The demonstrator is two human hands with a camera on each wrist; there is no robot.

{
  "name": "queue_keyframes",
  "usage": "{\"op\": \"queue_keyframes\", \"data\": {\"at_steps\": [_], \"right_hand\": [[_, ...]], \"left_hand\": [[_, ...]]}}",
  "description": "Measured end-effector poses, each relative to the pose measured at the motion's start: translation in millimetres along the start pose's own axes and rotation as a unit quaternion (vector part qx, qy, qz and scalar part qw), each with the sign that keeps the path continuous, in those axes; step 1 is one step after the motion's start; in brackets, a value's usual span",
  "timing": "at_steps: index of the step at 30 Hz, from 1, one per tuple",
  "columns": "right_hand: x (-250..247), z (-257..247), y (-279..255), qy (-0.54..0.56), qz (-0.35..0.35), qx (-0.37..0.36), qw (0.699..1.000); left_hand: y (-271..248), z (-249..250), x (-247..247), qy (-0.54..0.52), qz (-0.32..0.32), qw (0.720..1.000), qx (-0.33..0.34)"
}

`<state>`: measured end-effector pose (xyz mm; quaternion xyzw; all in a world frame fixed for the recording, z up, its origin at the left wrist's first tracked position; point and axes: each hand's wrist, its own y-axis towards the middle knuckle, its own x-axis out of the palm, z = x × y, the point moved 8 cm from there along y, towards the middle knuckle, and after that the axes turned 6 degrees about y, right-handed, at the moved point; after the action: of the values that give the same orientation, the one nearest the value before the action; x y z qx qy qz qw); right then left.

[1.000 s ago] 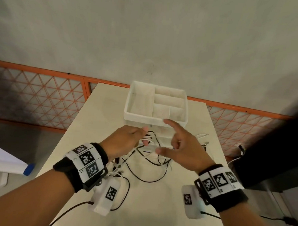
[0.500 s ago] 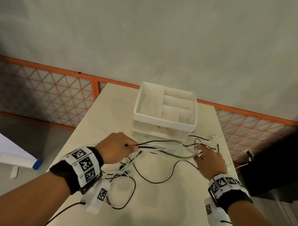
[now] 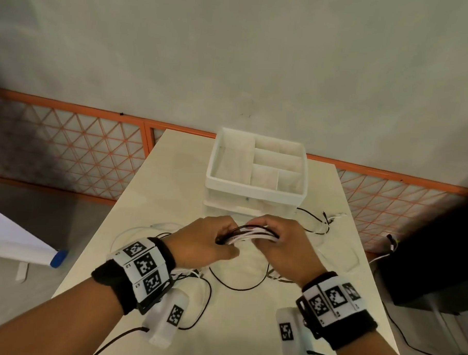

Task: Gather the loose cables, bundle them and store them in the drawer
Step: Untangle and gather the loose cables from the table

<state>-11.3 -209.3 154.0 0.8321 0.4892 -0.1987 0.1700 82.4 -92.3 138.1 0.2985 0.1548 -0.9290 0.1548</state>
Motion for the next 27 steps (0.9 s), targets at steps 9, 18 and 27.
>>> {"op": "queue_keyframes", "data": {"at_steps": [9,18,27], "right_hand": [[13,-9,-12,0.022,-0.117,0.052,0.992],[-11,-8,-13,0.116,-0.025,0.027,0.993],[17,-18,-17,0.067,-0.037,-0.022,0.997]], "left_hand": [[-3,4,10,0.097,-0.007,0.995,0.001],[-4,1,2,-0.455,0.031,0.884,-0.101],[5,4,12,-0.434,0.047,0.892,-0.120]]}}
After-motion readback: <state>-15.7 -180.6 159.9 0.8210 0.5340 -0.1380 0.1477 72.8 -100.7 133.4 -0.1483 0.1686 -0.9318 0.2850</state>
